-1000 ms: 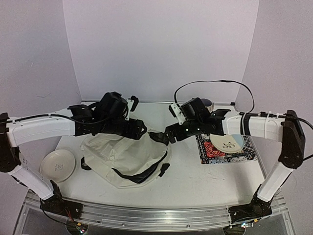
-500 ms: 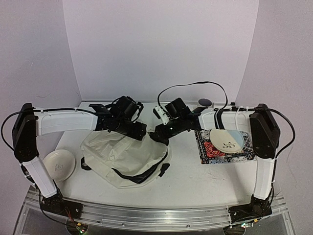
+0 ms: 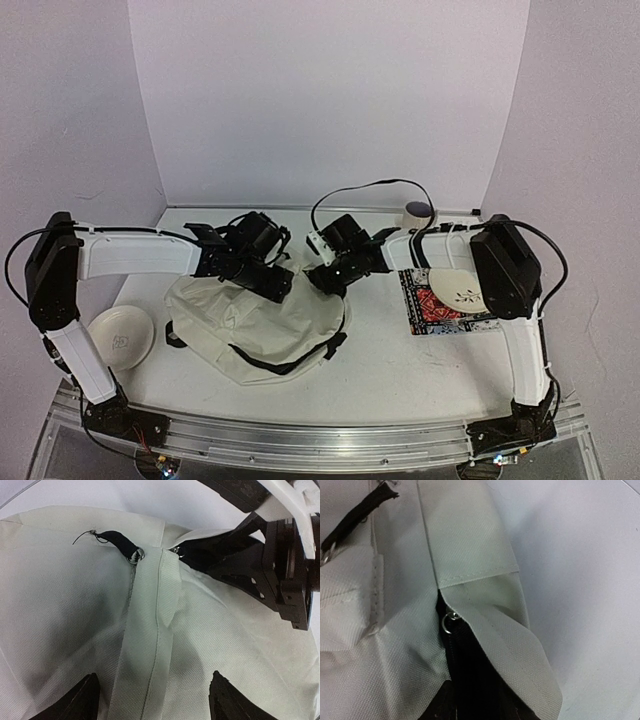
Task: Pack the student bag
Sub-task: Pick up the largest pocket of the bag from the student bag, then unzip the largest pocket of the student bag.
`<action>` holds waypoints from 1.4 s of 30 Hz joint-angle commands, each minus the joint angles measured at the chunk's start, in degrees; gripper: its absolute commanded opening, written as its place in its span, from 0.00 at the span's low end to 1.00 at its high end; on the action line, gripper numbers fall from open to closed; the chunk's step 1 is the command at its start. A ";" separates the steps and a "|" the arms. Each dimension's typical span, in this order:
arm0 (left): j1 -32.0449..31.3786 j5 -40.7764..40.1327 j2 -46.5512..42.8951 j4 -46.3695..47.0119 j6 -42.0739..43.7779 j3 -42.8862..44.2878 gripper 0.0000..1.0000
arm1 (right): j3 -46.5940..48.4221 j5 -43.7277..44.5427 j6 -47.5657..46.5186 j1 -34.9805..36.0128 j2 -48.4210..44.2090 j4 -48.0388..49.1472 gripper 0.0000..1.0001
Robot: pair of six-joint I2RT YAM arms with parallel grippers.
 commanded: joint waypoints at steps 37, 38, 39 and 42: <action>0.28 -1.47 -2.65 0.56 0.97 3.50 0.71 | -3.16 3.76 -5.61 -0.03 -9.67 -6.19 0.00; 0.54 -1.33 -2.43 0.55 0.97 4.38 0.71 | -3.34 3.69 -5.48 -0.01 -9.92 -6.43 0.00; 0.84 -1.01 -2.11 0.53 0.97 5.20 0.71 | -3.40 3.59 -5.32 -0.01 -10.15 -6.81 0.00; 2.26 0.47 -1.01 0.54 0.49 8.25 0.71 | -4.77 2.25 -4.29 -0.03 -11.20 -7.92 0.00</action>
